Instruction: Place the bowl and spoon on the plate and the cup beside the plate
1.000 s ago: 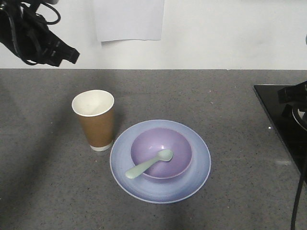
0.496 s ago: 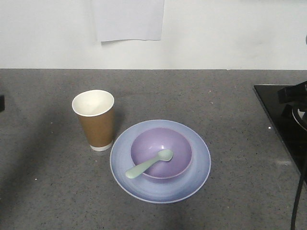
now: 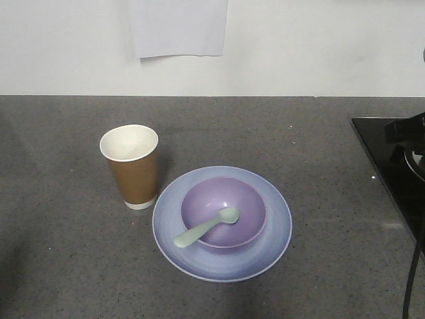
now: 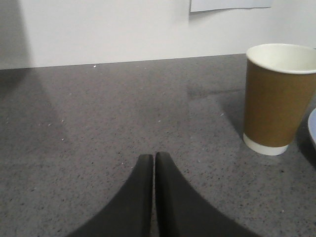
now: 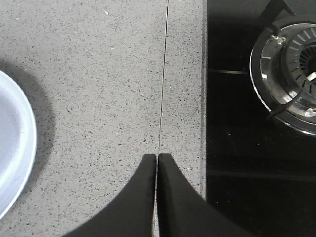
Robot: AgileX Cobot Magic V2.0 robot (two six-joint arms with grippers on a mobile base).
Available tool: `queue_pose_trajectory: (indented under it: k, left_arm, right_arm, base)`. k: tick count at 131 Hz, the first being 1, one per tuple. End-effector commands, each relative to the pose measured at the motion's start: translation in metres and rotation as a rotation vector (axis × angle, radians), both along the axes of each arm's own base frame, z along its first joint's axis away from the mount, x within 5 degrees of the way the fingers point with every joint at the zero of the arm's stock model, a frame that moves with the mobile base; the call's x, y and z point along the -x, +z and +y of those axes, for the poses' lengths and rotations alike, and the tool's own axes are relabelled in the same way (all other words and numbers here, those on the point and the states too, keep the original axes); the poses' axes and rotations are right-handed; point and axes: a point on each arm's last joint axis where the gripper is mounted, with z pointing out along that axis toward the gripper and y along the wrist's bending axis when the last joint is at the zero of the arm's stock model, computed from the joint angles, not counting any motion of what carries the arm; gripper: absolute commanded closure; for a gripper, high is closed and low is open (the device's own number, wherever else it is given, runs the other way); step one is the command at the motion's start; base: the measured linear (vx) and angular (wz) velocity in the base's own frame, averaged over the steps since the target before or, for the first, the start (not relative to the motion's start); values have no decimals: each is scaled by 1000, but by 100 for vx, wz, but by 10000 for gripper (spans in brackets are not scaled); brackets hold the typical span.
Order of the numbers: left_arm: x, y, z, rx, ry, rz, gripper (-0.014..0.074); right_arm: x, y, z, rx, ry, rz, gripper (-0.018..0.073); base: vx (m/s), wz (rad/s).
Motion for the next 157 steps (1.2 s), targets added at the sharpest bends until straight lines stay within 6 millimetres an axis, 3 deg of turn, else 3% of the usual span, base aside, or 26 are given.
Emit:
queue_pose_trajectory:
  k: [1,58,157]
  left_arm:
    - [7,0,1,24,20,-119,604]
    - [32,-54,2,89,26,-237,604]
    - [31,-52,-1,74,-19,-247,604]
  right_arm:
    - [4,16,-1,3,1,-91,566]
    - [4,16,-1,3,1,-91,566]
    - [4,16,-1,4,1,-88,566]
  base:
    - [0,0]
    - [0,0]
    - [0,0]
